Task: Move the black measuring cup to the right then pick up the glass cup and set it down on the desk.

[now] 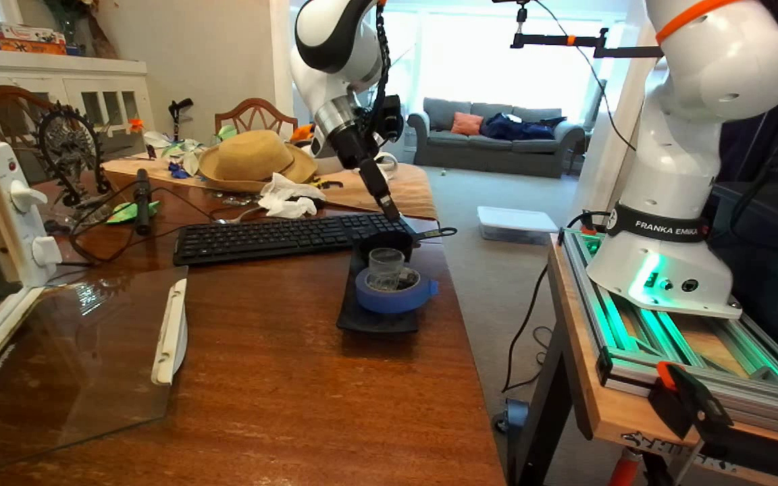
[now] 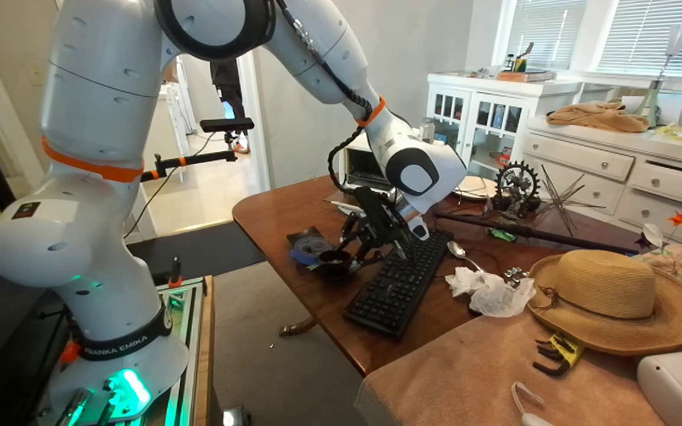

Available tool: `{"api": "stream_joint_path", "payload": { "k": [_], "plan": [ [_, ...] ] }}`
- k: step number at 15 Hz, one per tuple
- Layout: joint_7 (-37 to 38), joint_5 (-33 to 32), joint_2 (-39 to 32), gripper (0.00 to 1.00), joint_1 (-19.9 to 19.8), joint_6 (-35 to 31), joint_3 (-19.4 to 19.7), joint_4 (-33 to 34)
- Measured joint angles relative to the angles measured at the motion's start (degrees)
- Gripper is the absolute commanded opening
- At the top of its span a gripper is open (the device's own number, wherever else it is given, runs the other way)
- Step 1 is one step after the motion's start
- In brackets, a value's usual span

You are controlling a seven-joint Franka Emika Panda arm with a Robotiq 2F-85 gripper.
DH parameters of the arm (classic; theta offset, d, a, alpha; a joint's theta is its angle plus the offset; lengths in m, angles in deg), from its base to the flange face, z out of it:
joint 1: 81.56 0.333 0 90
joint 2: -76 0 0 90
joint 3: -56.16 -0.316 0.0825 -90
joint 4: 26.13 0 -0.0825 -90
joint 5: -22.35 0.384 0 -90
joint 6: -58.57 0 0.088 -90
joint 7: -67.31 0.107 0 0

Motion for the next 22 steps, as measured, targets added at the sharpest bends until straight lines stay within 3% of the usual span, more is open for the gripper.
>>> {"api": "stream_joint_path", "payload": {
  "k": [4,6,9,10,15,18,22],
  "plan": [
    [5.20,-2.32,0.07,0.53,1.33,-2.14,-0.20,-0.64],
    [7.54,-3.51,0.08,0.50,1.99,-2.78,-0.29,-0.90],
    [10.15,-4.84,0.08,0.34,2.80,-2.91,-0.41,-1.09],
    [10.75,-5.22,0.08,0.16,2.95,-2.91,-0.52,-1.09],
    [12.50,-5.70,0.07,0.09,3.49,-2.91,-0.75,-1.09],
    [12.93,-5.75,0.07,0.35,3.62,-2.91,-0.76,-1.09],
    [13.27,-5.75,0.03,0.55,3.66,-2.91,-0.76,-1.09]
  ]
}}
